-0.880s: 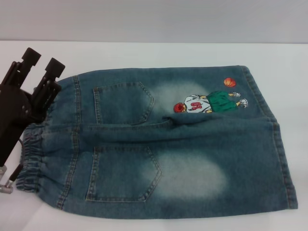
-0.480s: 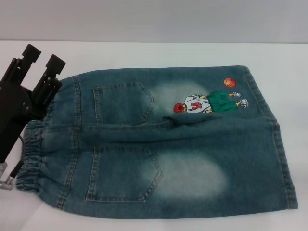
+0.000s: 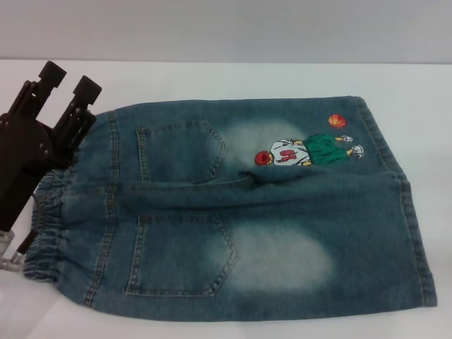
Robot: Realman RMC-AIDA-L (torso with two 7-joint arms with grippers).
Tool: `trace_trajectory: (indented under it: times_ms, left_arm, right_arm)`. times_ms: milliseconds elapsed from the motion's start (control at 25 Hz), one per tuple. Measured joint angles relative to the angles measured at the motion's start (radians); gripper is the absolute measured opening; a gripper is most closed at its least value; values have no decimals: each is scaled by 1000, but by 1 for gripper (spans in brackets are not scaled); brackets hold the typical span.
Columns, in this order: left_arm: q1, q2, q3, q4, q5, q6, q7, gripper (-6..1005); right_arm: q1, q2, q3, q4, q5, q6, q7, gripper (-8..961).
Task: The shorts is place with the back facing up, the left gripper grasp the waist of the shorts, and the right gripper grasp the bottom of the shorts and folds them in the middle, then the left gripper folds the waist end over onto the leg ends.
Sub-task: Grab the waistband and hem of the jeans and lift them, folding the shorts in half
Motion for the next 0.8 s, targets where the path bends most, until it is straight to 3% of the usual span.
trace_trajectory:
  times_ms: [800]
  left_arm:
    - [-17, 6, -11, -2, -2, -23, -44, 689]
  right_arm:
    - [12, 2, -6, 8, -6, 1, 15, 527]
